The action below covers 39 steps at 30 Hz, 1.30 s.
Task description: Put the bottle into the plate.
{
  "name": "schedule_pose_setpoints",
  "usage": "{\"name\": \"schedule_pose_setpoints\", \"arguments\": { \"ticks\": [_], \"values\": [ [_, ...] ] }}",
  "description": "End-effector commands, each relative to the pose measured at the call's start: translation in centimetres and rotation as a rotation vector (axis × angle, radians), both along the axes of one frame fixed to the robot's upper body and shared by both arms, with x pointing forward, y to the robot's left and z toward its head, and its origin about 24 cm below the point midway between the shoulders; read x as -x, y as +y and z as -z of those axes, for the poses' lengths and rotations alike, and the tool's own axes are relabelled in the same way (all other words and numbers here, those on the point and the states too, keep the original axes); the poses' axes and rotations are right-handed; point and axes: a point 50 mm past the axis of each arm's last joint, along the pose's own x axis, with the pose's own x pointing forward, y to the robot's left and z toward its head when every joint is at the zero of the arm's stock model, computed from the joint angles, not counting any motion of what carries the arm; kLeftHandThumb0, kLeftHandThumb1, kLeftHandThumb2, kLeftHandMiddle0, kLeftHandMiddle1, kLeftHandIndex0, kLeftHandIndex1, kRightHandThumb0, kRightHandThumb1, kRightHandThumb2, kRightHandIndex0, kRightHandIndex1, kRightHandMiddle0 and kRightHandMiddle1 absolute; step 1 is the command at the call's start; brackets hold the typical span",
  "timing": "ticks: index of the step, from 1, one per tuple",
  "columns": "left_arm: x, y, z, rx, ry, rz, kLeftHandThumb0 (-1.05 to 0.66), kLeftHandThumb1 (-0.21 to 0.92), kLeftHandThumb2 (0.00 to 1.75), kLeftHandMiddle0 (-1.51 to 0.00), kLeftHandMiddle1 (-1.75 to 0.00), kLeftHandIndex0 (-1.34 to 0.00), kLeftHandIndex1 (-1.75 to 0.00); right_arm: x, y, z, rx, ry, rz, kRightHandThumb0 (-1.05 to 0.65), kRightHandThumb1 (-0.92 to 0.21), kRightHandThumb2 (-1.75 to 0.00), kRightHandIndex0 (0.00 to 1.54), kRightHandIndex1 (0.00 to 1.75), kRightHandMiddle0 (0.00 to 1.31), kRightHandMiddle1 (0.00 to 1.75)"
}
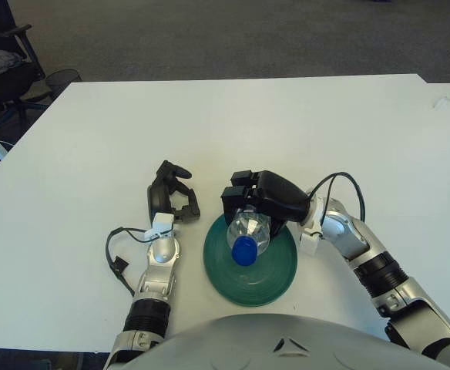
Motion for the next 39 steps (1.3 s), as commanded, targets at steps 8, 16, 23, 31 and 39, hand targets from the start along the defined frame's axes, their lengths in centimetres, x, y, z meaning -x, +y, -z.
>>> {"name": "schedule_pose_setpoints", "arguments": {
  "ticks": [8,16,23,31,39],
  "values": [
    [0.9,0.5,1.7,-0.018,0.077,-0.006,0.0,-0.07,1.75,-0.88,-1.75,-0.7,-1.72,0.4,-0.6,-0.3,0.213,0.06,-0.179,-0.06,-0.39,-1.2,0.61,1.75,0.48,1.64],
    [0.9,0.5,1.7,-0.013,0.075,-0.006,0.0,-0.06,1.75,-0.88,-1.75,-0.69,-1.74,-0.2,-1.6,-0.4,0.323,0.035,-0.216,-0.64,-0.78,-0.62,0.04,0.93,0.04,1.08],
    [0.8,0.5,1.7,-0.044,0.077,-0.016,0.0,-0.07,1.75,-0.88,-1.75,-0.7,-1.73,-0.2,-2.3,0.4,0.339,0.043,-0.244,-0.83,-0.91,-0.49,0.0,0.12,0.0,0.36],
    [0.9,0.6,1.8,-0.014,0.1,-0.015,0.0,-0.07,1.75,-0.88,-1.75,-0.7,-1.72,-0.2,-2.7,0.5,0.347,0.045,-0.263,-0.97,-0.92,-0.42,0.0,0.01,0.0,0.04],
    [1.1,0.6,1.8,-0.017,0.098,-0.032,0.0,-0.08,1.75,-0.87,-1.75,-0.72,-1.7,-0.3,-2.8,0.3,0.355,0.025,-0.273,-1.04,-0.92,-0.47,0.0,0.0,0.0,0.0]
  ]
}}
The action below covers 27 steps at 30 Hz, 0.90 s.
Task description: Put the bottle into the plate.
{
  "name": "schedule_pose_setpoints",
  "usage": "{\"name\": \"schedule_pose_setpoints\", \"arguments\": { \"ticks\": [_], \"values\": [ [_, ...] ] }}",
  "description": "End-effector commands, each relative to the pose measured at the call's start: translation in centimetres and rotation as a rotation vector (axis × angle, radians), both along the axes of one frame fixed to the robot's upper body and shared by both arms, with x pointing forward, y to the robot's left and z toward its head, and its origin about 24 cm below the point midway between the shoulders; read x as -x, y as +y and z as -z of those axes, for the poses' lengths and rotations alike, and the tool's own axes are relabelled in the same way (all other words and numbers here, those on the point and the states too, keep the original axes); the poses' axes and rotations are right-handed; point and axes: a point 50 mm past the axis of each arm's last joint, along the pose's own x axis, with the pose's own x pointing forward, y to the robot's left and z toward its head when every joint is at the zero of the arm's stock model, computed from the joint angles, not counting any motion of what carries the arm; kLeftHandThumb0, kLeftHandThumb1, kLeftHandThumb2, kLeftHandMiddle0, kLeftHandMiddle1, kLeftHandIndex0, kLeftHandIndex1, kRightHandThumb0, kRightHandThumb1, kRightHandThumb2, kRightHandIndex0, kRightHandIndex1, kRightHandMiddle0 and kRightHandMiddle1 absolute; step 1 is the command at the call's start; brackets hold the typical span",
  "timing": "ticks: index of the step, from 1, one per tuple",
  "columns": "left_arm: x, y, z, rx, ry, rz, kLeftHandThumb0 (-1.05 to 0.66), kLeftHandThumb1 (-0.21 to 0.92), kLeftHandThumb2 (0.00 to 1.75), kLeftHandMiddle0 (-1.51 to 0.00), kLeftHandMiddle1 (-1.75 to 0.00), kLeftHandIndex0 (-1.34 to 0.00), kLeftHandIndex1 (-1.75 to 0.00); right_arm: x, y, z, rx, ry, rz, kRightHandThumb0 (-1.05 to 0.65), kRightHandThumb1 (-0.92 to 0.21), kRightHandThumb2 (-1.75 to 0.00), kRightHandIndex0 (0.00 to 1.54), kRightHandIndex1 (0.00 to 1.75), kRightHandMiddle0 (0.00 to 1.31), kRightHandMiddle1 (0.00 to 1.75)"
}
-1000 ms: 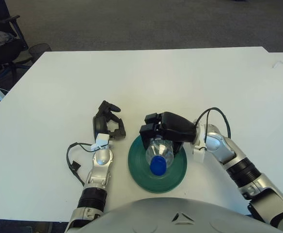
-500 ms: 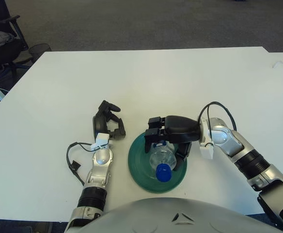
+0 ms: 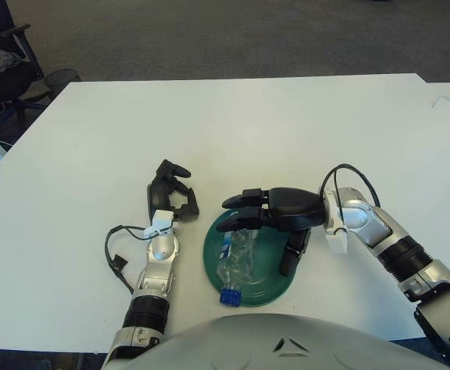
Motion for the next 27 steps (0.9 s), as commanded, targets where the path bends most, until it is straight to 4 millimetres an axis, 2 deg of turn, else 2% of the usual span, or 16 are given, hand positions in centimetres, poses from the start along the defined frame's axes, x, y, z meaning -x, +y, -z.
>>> {"name": "schedule_pose_setpoints", "arguments": {
  "ticks": [1,11,18,23,24,25,26,27],
  "values": [
    [1.4,0.4,1.8,-0.006,0.087,-0.013,0.0,-0.08,1.75,-0.87,-1.75,-0.73,-1.7,-0.4,-0.2,-0.5,-0.008,-0.029,-0.007,-1.05,-0.92,-0.47,0.0,0.0,0.0,0.0],
    [1.4,0.4,1.9,0.012,0.081,0.0,0.0,-0.07,1.75,-0.88,-1.75,-0.7,-1.73,-0.8,-0.3,-0.6,-0.025,-0.054,0.005,-1.05,-0.92,-0.64,0.0,0.0,0.0,0.0],
    [1.5,0.5,2.0,0.003,0.079,-0.003,0.0,-0.02,1.7,-0.85,-1.74,-0.65,-1.75,-1.9,-0.4,-1.8,-0.103,-0.018,0.042,-1.05,-0.92,-0.7,0.0,0.0,0.0,0.0],
    [1.5,0.5,2.1,-0.001,0.072,-0.008,0.0,-0.02,1.7,-0.85,-1.74,-0.65,-1.75,-2.9,-0.6,-2.1,-0.316,0.184,0.138,-1.05,-0.92,-0.68,0.0,0.0,0.0,0.0],
    [1.5,0.6,2.1,0.0,0.067,-0.006,0.0,-0.02,1.71,-0.85,-1.75,-0.65,-1.75,-4.4,-1.5,-1.4,-0.408,0.353,0.227,-1.05,-0.92,-0.65,0.0,0.0,0.0,0.0],
    [1.5,0.6,2.1,0.0,0.063,-0.005,0.0,-0.04,1.72,-0.86,-1.75,-0.66,-1.74,-5.2,-2.2,-0.6,-0.475,0.478,0.278,-1.05,-0.92,-0.6,0.01,0.01,0.0,0.12],
    [1.5,0.6,2.1,0.002,0.06,-0.001,0.0,-0.04,1.73,-0.87,-1.75,-0.67,-1.74,-6.2,-2.3,0.1,-0.556,0.618,0.331,-1.05,-0.92,-0.59,0.01,0.01,0.0,0.16],
    [1.5,0.6,2.1,0.004,0.06,0.002,0.0,-0.05,1.73,-0.87,-1.75,-0.68,-1.74,-6.7,-2.3,0.6,-0.603,0.703,0.355,-1.05,-0.92,-0.55,0.04,0.02,0.0,0.28]
  ]
}}
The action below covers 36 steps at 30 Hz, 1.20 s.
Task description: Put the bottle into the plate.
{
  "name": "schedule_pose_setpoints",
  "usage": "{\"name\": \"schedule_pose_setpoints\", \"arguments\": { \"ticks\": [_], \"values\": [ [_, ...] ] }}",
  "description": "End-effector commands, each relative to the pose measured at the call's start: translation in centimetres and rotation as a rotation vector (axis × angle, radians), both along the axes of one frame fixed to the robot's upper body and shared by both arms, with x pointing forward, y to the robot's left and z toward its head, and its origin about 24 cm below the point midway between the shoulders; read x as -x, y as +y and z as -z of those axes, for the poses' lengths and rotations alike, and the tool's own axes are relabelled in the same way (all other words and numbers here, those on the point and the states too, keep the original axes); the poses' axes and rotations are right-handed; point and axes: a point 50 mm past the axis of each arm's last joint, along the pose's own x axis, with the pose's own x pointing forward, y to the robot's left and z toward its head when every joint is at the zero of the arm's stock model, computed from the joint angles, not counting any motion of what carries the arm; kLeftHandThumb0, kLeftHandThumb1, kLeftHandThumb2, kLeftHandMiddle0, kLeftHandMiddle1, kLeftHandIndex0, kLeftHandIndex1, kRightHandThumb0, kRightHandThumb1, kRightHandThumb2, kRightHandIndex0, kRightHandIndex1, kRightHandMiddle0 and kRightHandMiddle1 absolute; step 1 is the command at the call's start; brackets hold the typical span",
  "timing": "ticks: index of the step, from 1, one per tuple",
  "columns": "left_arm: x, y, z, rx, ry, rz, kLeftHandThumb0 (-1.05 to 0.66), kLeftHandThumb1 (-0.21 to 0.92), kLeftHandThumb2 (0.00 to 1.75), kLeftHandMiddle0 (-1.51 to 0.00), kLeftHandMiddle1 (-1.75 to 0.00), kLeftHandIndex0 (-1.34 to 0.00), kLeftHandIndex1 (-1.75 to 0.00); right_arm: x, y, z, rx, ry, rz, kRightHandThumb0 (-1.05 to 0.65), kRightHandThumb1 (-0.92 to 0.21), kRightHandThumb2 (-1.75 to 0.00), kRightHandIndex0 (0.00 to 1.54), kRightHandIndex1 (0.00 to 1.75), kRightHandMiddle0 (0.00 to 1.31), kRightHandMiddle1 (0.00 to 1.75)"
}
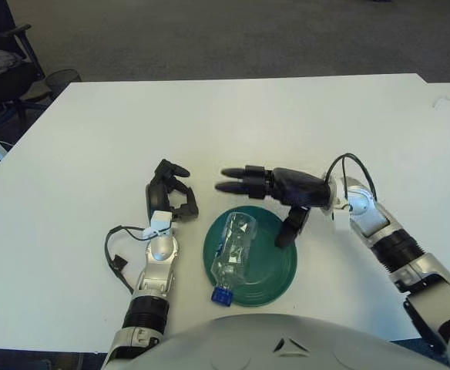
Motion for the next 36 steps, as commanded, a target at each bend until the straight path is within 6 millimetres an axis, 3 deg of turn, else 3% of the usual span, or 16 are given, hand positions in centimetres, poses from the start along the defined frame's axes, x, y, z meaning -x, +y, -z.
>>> {"name": "schedule_pose_setpoints", "arguments": {
  "ticks": [1,4,7,14,19,36],
  "values": [
    [1.7,0.6,2.5,-0.01,0.095,-0.007,0.0,-0.06,1.74,-0.88,-1.75,-0.68,-1.73,-3.6,-1.5,2.6,-0.303,0.502,0.159,-1.05,-0.92,-0.52,0.06,0.03,0.0,0.36],
    [1.7,0.6,2.4,-0.006,0.096,-0.007,0.0,-0.06,1.74,-0.88,-1.75,-0.69,-1.73,-3.6,-0.8,1.9,-0.469,0.63,0.181,-1.05,-0.92,-0.48,0.1,0.05,0.0,0.49],
    [1.9,0.5,2.3,0.005,0.101,-0.009,0.0,-0.07,1.75,-0.88,-1.75,-0.7,-1.73,-2.7,-1.7,1.4,-0.674,0.707,0.236,-1.05,-0.92,-0.49,0.11,0.06,0.0,0.48],
    [2.0,0.5,2.2,0.013,0.101,-0.011,0.0,-0.06,1.75,-0.88,-1.75,-0.68,-1.74,-4.5,-4.4,3.3,-0.813,0.873,0.291,-1.05,-0.92,-0.76,0.02,0.01,0.0,0.22],
    [2.1,0.5,2.2,0.001,0.103,-0.012,0.0,-0.06,1.75,-0.88,-1.75,-0.68,-1.75,-5.0,-5.0,4.3,-0.925,0.957,0.344,-1.05,-0.92,-0.88,0.0,0.0,0.0,0.08],
    [2.5,0.7,2.3,0.009,0.115,0.0,0.0,-0.06,1.74,-0.88,-1.74,-0.68,-1.75,-4.0,-5.4,6.3,-1.013,0.883,0.743,-1.05,-0.92,-1.0,0.0,0.0,0.0,0.05]
  ]
}}
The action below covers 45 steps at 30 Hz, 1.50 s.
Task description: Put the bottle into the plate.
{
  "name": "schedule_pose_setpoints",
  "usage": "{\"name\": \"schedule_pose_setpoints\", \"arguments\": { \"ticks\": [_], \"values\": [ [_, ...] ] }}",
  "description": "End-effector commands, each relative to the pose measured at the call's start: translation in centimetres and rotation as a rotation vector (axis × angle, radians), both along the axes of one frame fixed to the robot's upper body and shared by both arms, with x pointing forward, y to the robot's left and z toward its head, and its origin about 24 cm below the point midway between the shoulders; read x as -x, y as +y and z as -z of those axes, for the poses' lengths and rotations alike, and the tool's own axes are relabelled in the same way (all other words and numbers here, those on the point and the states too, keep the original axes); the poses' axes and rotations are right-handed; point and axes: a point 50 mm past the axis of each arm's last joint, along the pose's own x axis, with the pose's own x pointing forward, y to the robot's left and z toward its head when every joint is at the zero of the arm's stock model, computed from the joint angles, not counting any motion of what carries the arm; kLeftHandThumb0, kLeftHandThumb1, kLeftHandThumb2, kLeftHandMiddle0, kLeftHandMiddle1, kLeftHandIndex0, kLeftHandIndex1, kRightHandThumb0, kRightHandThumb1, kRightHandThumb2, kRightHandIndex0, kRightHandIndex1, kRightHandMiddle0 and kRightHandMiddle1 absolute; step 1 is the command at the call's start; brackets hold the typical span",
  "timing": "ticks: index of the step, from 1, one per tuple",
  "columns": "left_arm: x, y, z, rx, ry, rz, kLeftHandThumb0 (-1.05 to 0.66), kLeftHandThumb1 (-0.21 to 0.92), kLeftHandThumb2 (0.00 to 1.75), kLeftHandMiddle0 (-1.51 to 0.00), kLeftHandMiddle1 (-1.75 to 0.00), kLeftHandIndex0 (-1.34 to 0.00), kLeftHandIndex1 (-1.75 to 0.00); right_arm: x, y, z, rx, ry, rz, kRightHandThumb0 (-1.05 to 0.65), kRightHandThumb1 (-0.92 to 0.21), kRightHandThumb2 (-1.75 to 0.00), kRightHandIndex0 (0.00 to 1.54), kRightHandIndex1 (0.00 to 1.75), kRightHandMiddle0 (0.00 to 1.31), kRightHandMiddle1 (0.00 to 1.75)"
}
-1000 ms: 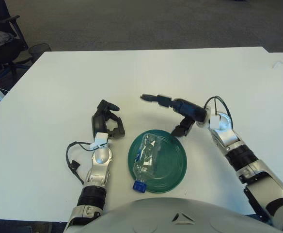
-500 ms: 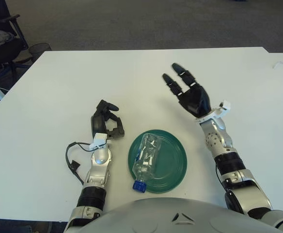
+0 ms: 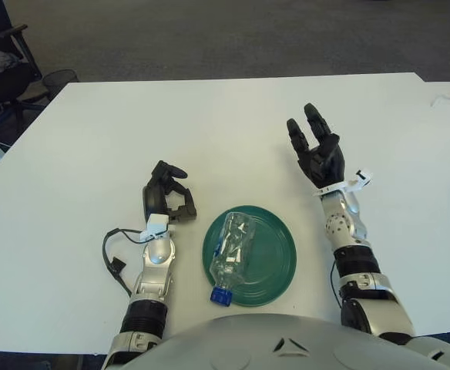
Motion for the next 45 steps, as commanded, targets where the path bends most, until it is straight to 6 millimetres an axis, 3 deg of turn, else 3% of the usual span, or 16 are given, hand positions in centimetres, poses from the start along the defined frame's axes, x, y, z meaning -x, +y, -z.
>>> {"name": "schedule_pose_setpoints", "arguments": {
  "ticks": [1,9,19,27,29,34,40,42,44,45],
  "values": [
    [1.7,0.4,2.0,-0.01,0.103,-0.009,0.0,-0.06,1.74,-0.88,-1.74,-0.68,-1.75,0.5,-0.6,0.6,0.019,0.03,0.109,-1.05,-0.92,-1.0,0.0,0.0,0.0,0.05],
    [1.8,0.5,2.1,-0.019,0.113,-0.013,0.0,-0.06,1.74,-0.88,-1.74,-0.68,-1.75,1.2,-0.9,1.5,0.075,0.066,0.213,-1.04,-0.92,-1.02,0.0,0.0,0.0,0.1],
    [2.0,0.5,2.0,-0.005,0.106,-0.005,0.0,-0.06,1.75,-0.87,-1.75,-0.68,-1.75,3.2,-1.3,2.8,0.283,0.057,0.356,-0.94,-0.92,-1.01,0.04,0.02,0.0,0.26],
    [2.0,0.5,2.0,-0.003,0.104,-0.005,0.0,-0.06,1.75,-0.88,-1.75,-0.68,-1.75,4.6,-1.2,4.0,0.452,0.074,0.364,-0.78,-0.92,-0.83,0.14,0.09,0.0,0.5],
    [2.0,0.5,1.9,-0.01,0.102,-0.007,0.0,-0.06,1.75,-0.88,-1.75,-0.68,-1.74,4.7,-1.1,4.1,0.474,0.075,0.354,-0.73,-0.92,-0.68,0.08,0.34,0.0,0.61],
    [2.0,0.5,1.9,-0.014,0.101,-0.006,0.0,-0.06,1.75,-0.88,-1.75,-0.69,-1.74,5.0,-1.0,4.4,0.53,0.073,0.352,-0.68,-0.89,-0.55,0.01,0.71,0.0,0.81],
    [2.0,0.4,1.9,-0.01,0.103,-0.005,0.0,-0.06,1.75,-0.88,-1.75,-0.68,-1.75,5.7,-1.7,5.5,0.628,0.125,0.379,-0.52,-0.65,-0.84,0.12,1.3,0.0,1.44],
    [2.0,0.4,1.9,-0.008,0.102,-0.008,0.0,-0.06,1.75,-0.88,-1.75,-0.68,-1.75,5.8,-1.9,5.7,0.655,0.153,0.387,-0.44,-0.73,-0.74,0.19,1.46,0.12,1.59],
    [1.9,0.4,1.8,-0.012,0.094,-0.019,0.0,-0.06,1.75,-0.88,-1.75,-0.68,-1.75,5.8,-2.1,5.9,0.679,0.185,0.394,-0.19,-0.53,-1.04,0.42,1.63,0.23,1.68],
    [1.9,0.3,1.8,-0.018,0.091,-0.024,0.0,-0.06,1.75,-0.88,-1.75,-0.68,-1.74,5.8,-2.3,6.0,0.693,0.201,0.399,-0.15,-0.49,-1.1,0.46,1.65,0.25,1.69]
  ]
}}
